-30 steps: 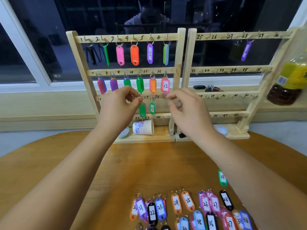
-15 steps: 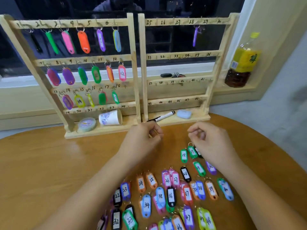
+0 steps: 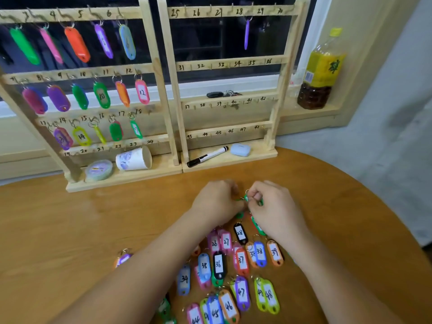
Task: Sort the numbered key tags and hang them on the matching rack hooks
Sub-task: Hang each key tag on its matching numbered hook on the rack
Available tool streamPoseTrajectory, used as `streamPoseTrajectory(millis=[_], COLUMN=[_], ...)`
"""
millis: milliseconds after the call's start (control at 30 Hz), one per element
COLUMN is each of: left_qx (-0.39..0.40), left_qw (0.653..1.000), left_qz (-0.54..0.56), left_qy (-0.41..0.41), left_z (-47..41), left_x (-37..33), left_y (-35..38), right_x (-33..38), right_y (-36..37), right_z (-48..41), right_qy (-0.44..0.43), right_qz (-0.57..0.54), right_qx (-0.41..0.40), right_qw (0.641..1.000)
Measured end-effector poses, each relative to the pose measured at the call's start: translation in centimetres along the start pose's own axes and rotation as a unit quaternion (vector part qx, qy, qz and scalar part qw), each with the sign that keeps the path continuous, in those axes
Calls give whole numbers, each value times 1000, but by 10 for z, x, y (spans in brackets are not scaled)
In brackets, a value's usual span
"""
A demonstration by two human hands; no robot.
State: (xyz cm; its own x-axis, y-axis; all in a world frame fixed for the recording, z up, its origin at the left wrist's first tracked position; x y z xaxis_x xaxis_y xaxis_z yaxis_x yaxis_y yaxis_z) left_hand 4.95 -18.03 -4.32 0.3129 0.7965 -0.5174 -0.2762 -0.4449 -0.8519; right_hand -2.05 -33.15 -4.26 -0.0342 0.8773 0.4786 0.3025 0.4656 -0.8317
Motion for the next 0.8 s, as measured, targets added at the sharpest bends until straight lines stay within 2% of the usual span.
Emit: streamPoseTrajectory(millis=[367,533,700,800], left_qx=[-2,-11,-34,-38], left_qw=[999,991,956,936], left_qz=[27,132,292,350], left_qy=[-42,-34,9,28], left_z=[-8,-3,15,27], left_x=[5,11,12,13], left_y=[-4,-13,-33,-49], right_x=[-4,-4,4,18], right_y=[3,7,4,3], right_z=[4,4,4,4], right_qy=[-14,-11,30,30], right_qz=[-12,-53,-217,-309], right_qx=[-4,9,45,29], right_qw=[1000,998,975,950])
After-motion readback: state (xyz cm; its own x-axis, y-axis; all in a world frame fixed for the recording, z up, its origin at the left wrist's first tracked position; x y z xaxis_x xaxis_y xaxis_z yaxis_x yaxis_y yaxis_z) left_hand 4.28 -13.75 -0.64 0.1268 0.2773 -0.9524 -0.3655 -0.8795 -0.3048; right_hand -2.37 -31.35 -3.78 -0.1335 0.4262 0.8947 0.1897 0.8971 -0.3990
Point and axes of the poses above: each hand's wrist, its own z-axis away from the middle knuckle, its own y-axis out of the palm, x = y × z, the point moved 2 cm from there along -z, towards the middle knuckle, and after that the axes turned 1 degree about z, right-handed, at the moved point
